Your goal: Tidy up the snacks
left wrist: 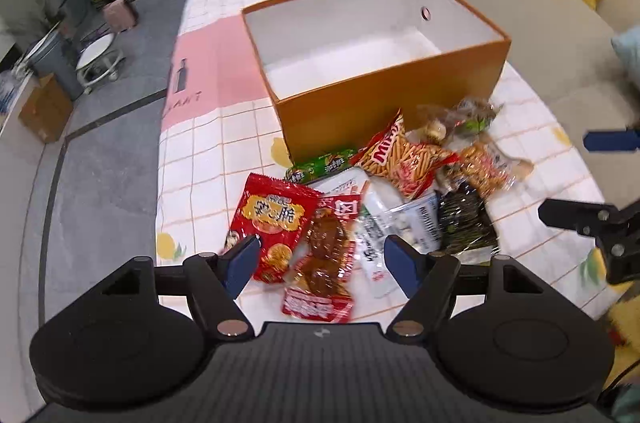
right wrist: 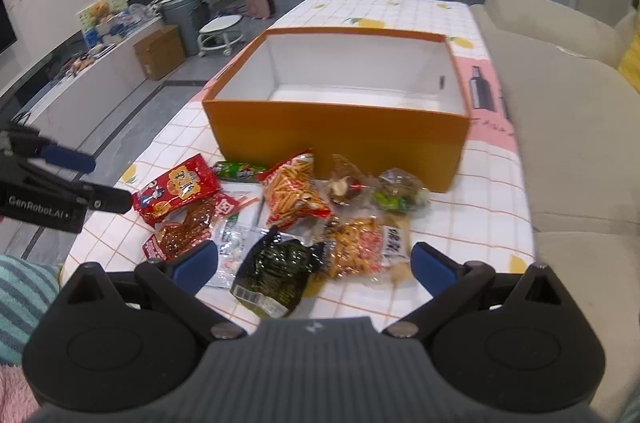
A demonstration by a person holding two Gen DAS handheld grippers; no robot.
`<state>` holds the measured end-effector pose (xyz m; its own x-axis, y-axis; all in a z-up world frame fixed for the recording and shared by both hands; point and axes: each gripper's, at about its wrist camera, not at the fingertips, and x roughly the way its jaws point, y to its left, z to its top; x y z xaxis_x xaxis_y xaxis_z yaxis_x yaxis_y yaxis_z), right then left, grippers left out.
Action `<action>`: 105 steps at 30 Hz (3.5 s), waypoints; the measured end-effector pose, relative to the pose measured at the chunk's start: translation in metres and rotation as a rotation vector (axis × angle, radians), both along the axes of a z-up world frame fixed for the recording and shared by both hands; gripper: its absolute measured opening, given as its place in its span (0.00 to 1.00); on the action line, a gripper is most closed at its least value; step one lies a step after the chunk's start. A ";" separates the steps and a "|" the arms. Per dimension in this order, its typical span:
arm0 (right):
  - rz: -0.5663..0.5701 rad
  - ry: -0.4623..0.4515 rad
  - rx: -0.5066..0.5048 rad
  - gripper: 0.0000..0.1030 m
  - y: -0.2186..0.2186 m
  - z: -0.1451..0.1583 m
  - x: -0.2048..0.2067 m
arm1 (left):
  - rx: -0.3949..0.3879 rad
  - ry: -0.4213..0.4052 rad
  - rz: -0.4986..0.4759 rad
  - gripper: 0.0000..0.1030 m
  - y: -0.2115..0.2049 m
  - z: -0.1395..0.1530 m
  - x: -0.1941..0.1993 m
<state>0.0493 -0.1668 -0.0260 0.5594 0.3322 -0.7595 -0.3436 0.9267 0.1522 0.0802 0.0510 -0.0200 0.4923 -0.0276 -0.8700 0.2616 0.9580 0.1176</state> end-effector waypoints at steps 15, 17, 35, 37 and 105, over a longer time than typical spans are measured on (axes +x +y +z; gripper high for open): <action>0.044 0.067 0.018 0.78 0.030 -0.046 0.065 | 0.107 0.115 -0.205 0.81 0.048 -0.077 0.063; 0.056 0.060 0.010 0.78 0.036 -0.050 0.072 | 0.111 0.120 -0.229 0.81 0.049 -0.084 0.067; 0.112 0.066 -0.046 0.73 0.069 -0.081 0.108 | 0.041 0.204 -0.172 0.90 0.066 -0.119 0.101; 0.111 0.072 -0.050 0.69 0.070 -0.084 0.109 | 0.058 0.217 -0.154 0.90 0.067 -0.123 0.104; -0.124 -0.150 0.089 0.33 -0.019 0.054 0.154 | -0.162 -0.055 0.160 0.76 -0.047 0.031 0.170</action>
